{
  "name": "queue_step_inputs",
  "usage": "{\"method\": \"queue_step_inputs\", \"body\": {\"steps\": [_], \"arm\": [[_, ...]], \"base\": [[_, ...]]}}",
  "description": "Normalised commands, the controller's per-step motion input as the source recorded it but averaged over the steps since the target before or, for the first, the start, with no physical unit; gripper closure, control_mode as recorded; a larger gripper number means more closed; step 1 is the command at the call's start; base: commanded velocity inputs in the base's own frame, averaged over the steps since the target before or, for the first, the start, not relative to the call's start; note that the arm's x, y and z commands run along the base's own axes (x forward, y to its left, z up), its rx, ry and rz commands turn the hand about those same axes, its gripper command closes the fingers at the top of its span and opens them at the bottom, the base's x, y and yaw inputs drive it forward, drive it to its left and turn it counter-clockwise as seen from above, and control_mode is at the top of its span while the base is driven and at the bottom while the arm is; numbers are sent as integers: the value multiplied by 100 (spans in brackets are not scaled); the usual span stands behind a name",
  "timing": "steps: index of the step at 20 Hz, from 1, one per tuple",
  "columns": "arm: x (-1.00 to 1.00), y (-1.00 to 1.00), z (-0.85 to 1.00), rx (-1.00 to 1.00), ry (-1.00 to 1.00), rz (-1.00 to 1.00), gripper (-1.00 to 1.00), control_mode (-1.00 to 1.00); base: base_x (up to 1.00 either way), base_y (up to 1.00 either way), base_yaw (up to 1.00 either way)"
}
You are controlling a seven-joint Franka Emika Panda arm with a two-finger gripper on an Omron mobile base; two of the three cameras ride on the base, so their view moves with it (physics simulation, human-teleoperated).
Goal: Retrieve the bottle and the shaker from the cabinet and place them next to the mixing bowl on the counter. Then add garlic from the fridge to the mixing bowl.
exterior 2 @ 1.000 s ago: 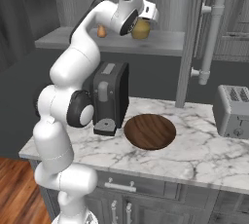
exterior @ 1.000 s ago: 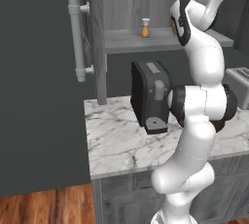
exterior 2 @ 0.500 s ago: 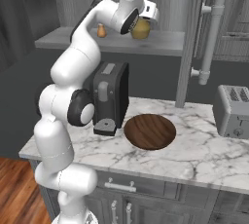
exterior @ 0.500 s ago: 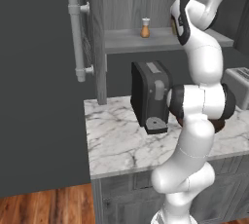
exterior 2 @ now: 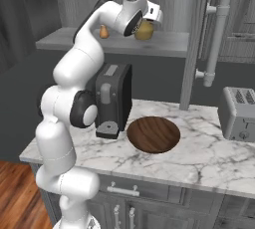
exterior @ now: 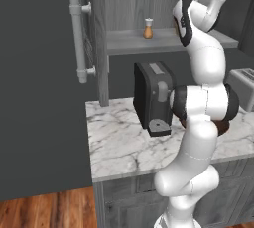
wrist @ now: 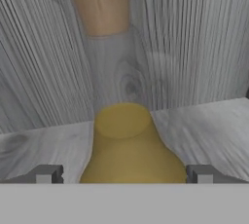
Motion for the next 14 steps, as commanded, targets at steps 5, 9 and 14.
{"method": "queue_step_inputs", "body": {"steps": [5, 9, 14], "arm": [[15, 0, -2, 0, 0, 0, -100, -100], [18, 0, 0, 0, 0, 0, -100, -100], [11, 0, 0, 0, 0, 0, -100, -100]], "base": [[0, 0, 0], [0, 0, 0], [0, 0, 0]]}}
